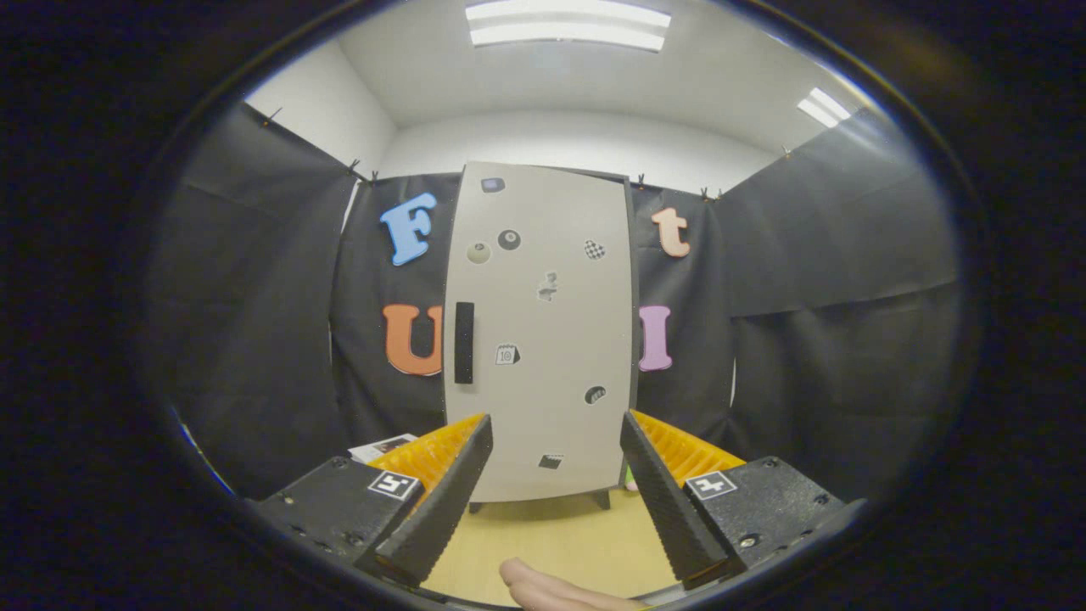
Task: Open the shoe cabinet door, grab the shoes and put them into the shoe cabinet, then close the shoe cabinet door.
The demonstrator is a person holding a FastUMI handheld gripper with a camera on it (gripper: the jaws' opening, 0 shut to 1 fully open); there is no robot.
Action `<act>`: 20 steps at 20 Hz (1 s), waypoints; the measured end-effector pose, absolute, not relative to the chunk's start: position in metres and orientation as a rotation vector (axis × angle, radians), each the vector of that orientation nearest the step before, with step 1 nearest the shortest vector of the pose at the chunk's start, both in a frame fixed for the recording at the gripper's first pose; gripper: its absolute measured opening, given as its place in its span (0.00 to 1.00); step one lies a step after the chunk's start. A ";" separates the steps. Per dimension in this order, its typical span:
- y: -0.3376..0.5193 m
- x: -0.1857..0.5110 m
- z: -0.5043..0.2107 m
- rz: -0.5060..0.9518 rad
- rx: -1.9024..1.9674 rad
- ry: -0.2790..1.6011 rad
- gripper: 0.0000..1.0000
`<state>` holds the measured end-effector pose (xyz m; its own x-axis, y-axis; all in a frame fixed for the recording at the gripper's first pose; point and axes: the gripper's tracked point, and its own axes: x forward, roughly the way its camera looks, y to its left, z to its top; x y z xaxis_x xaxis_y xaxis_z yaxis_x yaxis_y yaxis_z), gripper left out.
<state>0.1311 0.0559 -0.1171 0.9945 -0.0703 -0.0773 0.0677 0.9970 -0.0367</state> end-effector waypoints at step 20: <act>0.044 0.123 -0.131 -0.080 -0.048 0.092 0.99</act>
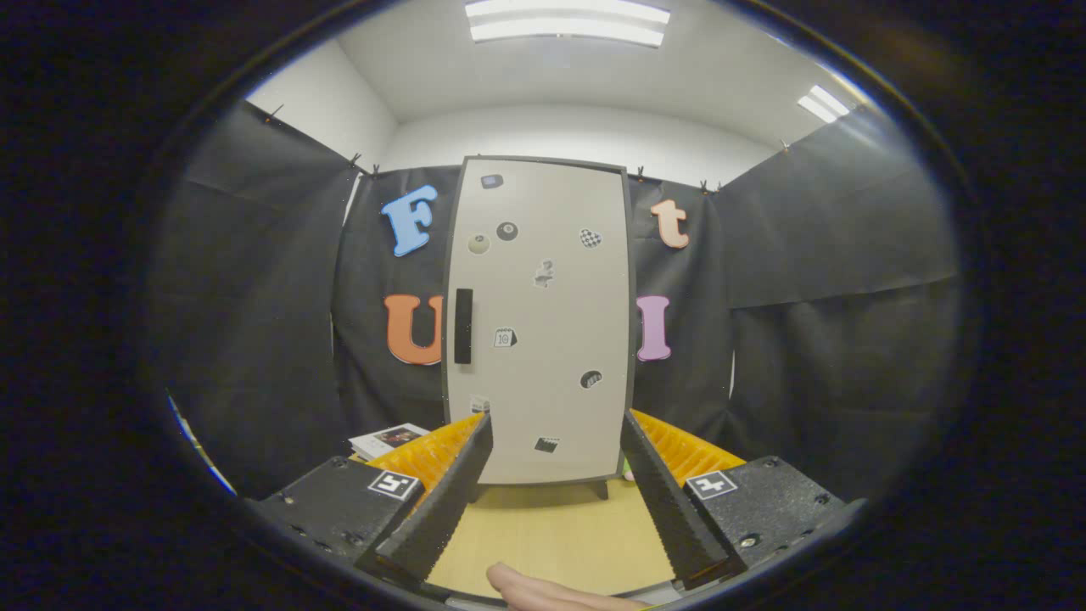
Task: Open the shoe cabinet door, grab the shoes and put them into the shoe cabinet, then close the shoe cabinet door.
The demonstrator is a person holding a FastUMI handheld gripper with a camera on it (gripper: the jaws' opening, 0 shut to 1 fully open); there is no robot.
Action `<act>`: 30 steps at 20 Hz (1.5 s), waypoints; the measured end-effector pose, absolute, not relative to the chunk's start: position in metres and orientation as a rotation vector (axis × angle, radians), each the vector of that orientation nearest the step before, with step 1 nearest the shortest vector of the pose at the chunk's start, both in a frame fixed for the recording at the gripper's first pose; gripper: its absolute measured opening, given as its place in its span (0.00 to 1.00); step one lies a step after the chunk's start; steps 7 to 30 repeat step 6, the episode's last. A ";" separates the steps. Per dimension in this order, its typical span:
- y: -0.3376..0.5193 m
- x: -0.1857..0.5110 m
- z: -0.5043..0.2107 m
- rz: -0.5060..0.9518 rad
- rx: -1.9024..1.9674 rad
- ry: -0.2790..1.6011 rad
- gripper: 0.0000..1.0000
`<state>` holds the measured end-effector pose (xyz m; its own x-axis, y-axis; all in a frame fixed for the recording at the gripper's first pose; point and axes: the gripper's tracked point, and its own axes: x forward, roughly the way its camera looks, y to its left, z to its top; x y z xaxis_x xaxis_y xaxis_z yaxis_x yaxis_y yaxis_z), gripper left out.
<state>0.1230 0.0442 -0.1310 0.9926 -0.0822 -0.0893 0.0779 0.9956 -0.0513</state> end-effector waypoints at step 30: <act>0.031 0.120 -0.129 -0.102 -0.053 0.056 0.99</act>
